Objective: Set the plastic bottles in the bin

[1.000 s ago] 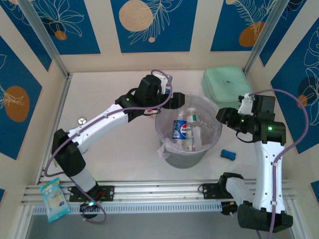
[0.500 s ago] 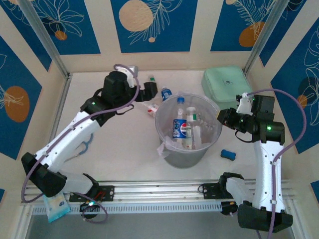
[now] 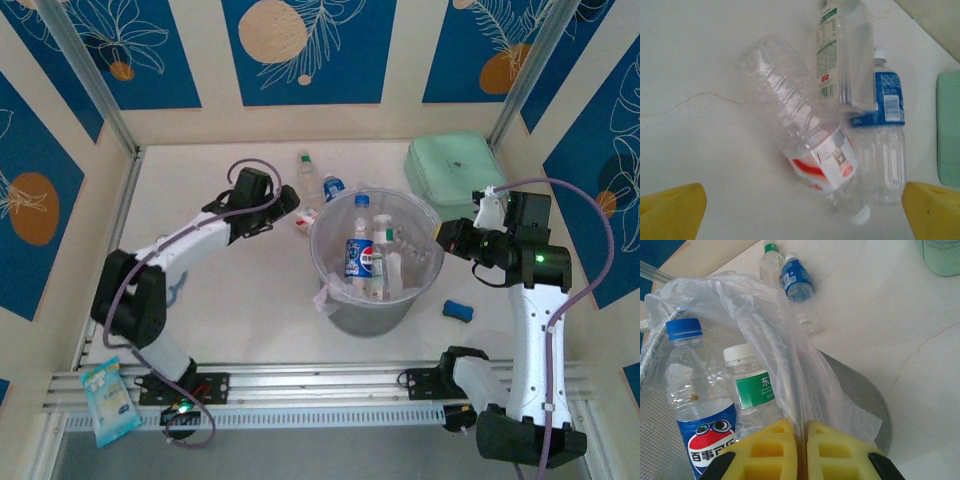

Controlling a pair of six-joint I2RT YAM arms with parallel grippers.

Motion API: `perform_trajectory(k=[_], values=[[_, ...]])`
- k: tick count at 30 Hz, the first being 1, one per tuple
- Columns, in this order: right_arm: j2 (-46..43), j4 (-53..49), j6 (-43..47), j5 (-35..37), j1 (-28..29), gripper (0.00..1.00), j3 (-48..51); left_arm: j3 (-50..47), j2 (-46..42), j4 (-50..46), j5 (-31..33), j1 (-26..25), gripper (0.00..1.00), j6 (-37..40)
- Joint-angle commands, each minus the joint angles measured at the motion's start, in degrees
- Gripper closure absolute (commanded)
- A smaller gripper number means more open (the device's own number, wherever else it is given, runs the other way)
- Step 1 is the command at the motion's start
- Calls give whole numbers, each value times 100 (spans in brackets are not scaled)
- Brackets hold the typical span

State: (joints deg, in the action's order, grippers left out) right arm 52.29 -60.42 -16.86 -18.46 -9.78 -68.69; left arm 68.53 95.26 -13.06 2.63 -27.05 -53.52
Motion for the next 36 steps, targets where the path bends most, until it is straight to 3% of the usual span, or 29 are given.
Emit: perform_trajectory(k=[1,6,16,20,29,36], values=[[-35,-162,83,-131,-6,91,-193,491,450,132,-168,59,0,-425],[-24,-222,232,173,3,90,-267,1383,1243,-808,18,16,2,-412],[-151,-397,255,264,38,90,-430,1523,2149,-404,-431,33,6,-1292],[-176,-339,211,196,53,90,-342,1481,2382,-259,-443,33,15,-1475],[-261,-305,149,221,73,90,-234,972,1763,-64,-82,48,39,-1415],[-280,-279,184,263,73,90,-260,561,735,-284,387,189,46,-970]])
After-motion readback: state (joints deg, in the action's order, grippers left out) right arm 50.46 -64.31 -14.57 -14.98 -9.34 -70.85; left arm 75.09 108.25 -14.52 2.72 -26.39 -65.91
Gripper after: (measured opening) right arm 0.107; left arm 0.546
